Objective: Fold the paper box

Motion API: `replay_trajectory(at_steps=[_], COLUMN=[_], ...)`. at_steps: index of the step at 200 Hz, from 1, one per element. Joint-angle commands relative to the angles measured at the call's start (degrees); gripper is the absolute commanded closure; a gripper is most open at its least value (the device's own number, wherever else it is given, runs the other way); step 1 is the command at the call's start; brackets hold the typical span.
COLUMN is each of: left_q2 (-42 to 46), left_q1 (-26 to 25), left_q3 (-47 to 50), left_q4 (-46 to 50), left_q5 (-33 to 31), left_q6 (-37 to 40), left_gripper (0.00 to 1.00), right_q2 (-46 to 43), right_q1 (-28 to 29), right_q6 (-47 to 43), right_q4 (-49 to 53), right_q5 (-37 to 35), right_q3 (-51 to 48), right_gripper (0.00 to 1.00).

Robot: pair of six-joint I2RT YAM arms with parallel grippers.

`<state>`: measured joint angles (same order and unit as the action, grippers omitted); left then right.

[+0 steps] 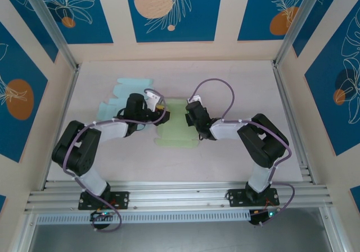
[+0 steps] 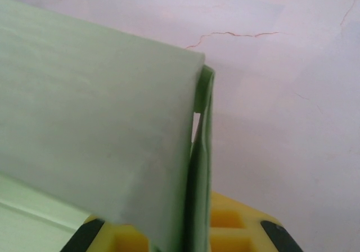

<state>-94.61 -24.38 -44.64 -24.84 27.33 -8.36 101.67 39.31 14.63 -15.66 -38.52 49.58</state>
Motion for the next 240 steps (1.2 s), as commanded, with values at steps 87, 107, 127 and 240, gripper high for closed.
replay_trajectory(at_steps=[87, 107, 127, 240], left_q2=[14.7, 17.6, 19.2, 8.7], left_q1=[0.6, 1.1, 1.7, 1.4], left_q3=[9.1, 10.4, 9.8, 5.4], left_q4=[-3.7, -2.1, 2.3, 6.0], left_q5=[-2.1, -4.6, -10.4, -9.4], left_q6=[5.3, 6.4, 7.1, 7.9], left_gripper=[0.52, 0.52, 0.52, 0.55], right_q2=[-1.1, -1.1, -1.2, -1.1], right_q1=[0.5, 0.6, 0.7, 1.2], right_q6=[-1.5, -1.7, -1.8, -1.8], right_q4=[-0.2, -0.2, -0.2, 0.3], right_q5=[0.7, 0.8, 0.8, 0.7], right_q3=[-1.2, -1.2, -1.2, -0.2], right_gripper=[1.00, 1.00, 1.00, 1.00])
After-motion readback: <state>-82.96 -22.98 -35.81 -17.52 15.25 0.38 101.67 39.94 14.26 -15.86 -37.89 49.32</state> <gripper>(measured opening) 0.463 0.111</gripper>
